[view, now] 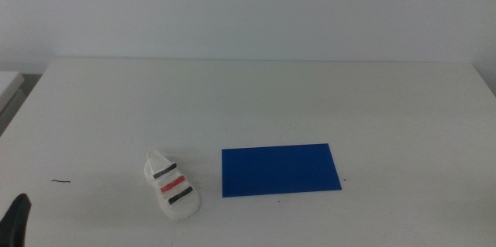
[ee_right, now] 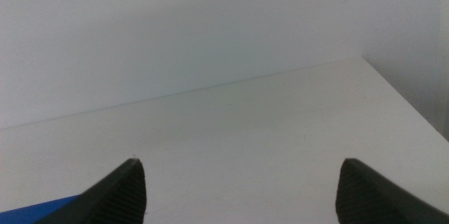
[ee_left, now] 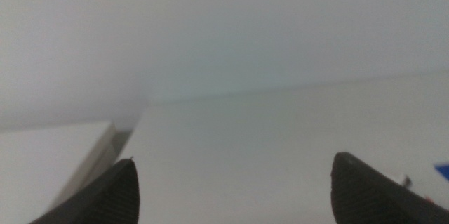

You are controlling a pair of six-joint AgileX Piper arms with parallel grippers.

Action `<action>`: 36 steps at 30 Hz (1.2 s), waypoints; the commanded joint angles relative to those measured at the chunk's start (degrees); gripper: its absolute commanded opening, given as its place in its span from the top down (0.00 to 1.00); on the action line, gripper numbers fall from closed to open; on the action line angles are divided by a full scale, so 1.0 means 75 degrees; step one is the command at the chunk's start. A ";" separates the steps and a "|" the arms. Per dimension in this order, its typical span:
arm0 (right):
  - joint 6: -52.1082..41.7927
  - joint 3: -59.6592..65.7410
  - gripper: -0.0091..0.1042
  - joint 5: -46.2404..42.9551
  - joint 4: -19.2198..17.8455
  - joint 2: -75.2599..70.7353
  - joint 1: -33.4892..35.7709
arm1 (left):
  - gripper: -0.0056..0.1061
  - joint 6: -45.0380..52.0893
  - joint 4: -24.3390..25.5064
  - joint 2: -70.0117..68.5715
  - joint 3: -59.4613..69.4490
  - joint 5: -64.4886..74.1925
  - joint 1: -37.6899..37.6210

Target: Use one arm to grab the shoe from the table and place it on the mat.

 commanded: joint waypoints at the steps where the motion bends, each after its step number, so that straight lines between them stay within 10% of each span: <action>1: -0.0029 0.0019 0.22 -0.0074 -0.0044 -0.0036 0.0015 | 0.11 -0.0043 -0.0146 0.0509 -0.0526 0.0362 0.0009; 12: -0.0029 0.0019 0.22 -0.0074 -0.0044 -0.0036 0.0015 | 0.11 -0.2597 -0.1191 0.7031 -0.6951 0.6610 0.0040; 23: -0.0029 0.0019 0.22 -0.0074 -0.0044 -0.0036 0.0015 | 0.11 -0.8720 0.0388 1.0888 -0.9223 0.7262 -0.2733; 36: -0.0029 0.0019 0.22 -0.0074 -0.0044 -0.0036 0.0015 | 0.11 -0.9382 0.1419 1.3595 -0.9319 0.6325 -0.3304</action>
